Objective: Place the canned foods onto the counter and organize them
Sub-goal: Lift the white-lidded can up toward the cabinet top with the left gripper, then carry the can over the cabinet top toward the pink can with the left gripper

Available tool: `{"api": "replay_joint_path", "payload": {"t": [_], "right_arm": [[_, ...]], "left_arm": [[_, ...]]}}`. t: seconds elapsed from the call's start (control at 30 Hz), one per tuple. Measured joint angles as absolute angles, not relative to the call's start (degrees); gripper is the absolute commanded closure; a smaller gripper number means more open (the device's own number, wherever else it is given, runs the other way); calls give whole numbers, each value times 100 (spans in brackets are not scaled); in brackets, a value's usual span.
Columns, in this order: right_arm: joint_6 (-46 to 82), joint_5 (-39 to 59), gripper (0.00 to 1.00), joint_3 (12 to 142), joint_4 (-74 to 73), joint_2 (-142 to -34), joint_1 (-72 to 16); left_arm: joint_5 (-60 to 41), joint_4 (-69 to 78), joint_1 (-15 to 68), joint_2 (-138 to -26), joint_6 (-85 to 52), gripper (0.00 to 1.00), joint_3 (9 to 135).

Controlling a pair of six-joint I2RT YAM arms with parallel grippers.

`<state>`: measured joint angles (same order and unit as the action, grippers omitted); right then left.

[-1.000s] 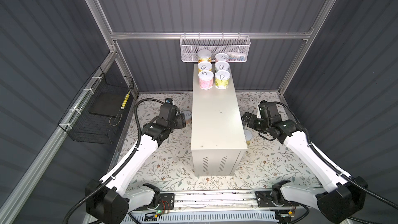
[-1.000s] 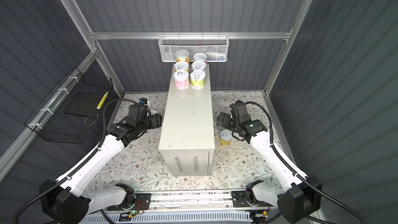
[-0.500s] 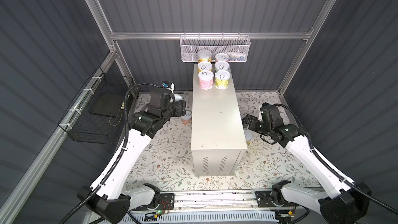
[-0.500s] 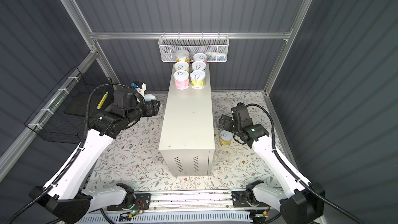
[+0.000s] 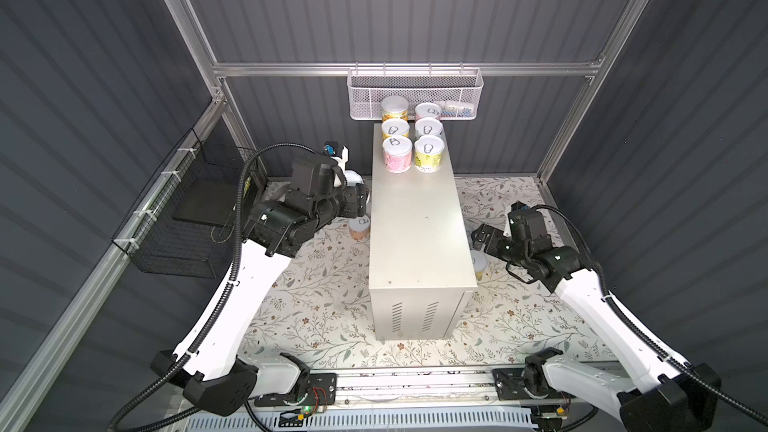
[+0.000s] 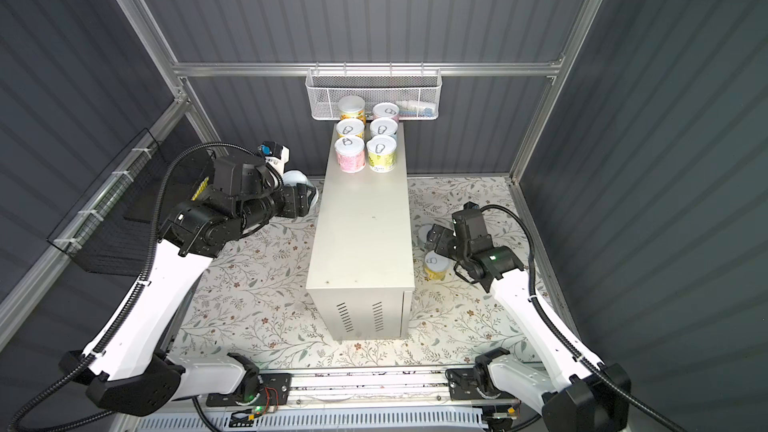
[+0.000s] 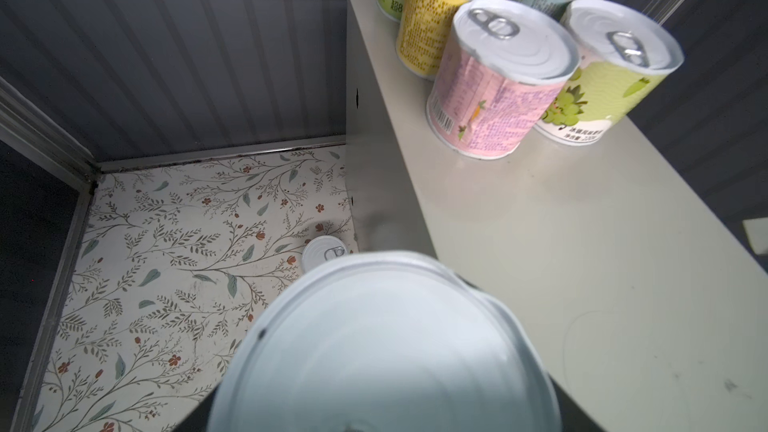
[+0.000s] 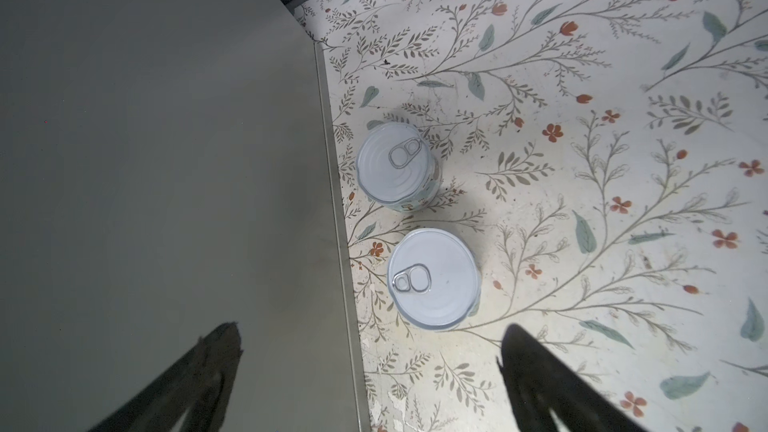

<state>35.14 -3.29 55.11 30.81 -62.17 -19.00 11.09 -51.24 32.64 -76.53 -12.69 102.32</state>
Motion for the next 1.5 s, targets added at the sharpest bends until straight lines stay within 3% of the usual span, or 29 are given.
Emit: {"api": "replay_joint_path", "payload": {"t": [0.87, 1.5], "right_arm": [[3430, -294, 1, 5367, 3138, -5811, -1776], [3433, -296, 1, 5282, 3138, -5555, -1758]], "left_arm": [[1326, -5642, 4554, -8497, -749, 100, 11712], [1579, -6219, 4678, -9290, -698, 100, 12274]]}}
